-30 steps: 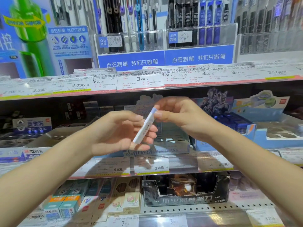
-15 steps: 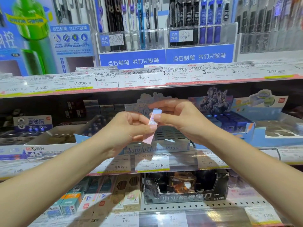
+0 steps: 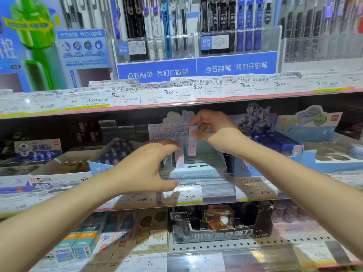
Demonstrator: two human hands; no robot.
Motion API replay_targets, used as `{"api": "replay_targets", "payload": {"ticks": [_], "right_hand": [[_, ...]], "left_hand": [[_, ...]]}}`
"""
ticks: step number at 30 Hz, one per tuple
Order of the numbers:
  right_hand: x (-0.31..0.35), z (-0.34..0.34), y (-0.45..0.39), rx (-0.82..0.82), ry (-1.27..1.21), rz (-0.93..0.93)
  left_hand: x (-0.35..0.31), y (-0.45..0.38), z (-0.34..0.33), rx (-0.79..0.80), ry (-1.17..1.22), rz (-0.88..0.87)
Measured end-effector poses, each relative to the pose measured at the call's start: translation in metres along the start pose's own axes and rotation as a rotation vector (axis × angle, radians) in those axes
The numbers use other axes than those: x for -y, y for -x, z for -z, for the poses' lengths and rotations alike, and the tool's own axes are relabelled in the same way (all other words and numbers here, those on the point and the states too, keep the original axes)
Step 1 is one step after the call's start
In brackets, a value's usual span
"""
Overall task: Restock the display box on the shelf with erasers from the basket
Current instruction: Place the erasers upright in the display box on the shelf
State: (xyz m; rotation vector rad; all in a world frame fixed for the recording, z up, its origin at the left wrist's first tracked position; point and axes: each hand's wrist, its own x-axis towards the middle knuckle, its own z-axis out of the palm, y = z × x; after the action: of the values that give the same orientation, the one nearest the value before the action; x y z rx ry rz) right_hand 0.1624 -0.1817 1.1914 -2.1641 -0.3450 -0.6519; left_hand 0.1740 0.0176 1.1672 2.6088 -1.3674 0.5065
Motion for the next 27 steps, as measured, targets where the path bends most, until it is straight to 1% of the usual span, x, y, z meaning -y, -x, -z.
{"api": "replay_targets", "payload": {"ticks": [9,14,16,19,23,27], "right_hand": [[-0.012,-0.011,-0.006,0.037,0.093,-0.006],[-0.022,-0.018,-0.006,0.068,0.11,-0.053],[-0.024,-0.019,-0.005,0.041,0.138,-0.043],[-0.019,-0.014,0.001,0.005,0.201,0.024],[-0.018,-0.008,0.005,0.097,0.304,0.063],[-0.021,-0.011,0.007,0.098,0.311,0.034]], "left_hand": [[0.002,0.0,0.001,0.028,0.018,0.013],[0.001,0.0,0.002,0.044,0.016,0.024],[0.001,0.0,0.002,0.043,0.011,0.024],[0.001,-0.001,0.002,0.037,0.002,0.032],[0.003,-0.002,0.001,0.016,0.022,0.028],[0.004,-0.002,0.001,0.023,0.015,0.034]]}}
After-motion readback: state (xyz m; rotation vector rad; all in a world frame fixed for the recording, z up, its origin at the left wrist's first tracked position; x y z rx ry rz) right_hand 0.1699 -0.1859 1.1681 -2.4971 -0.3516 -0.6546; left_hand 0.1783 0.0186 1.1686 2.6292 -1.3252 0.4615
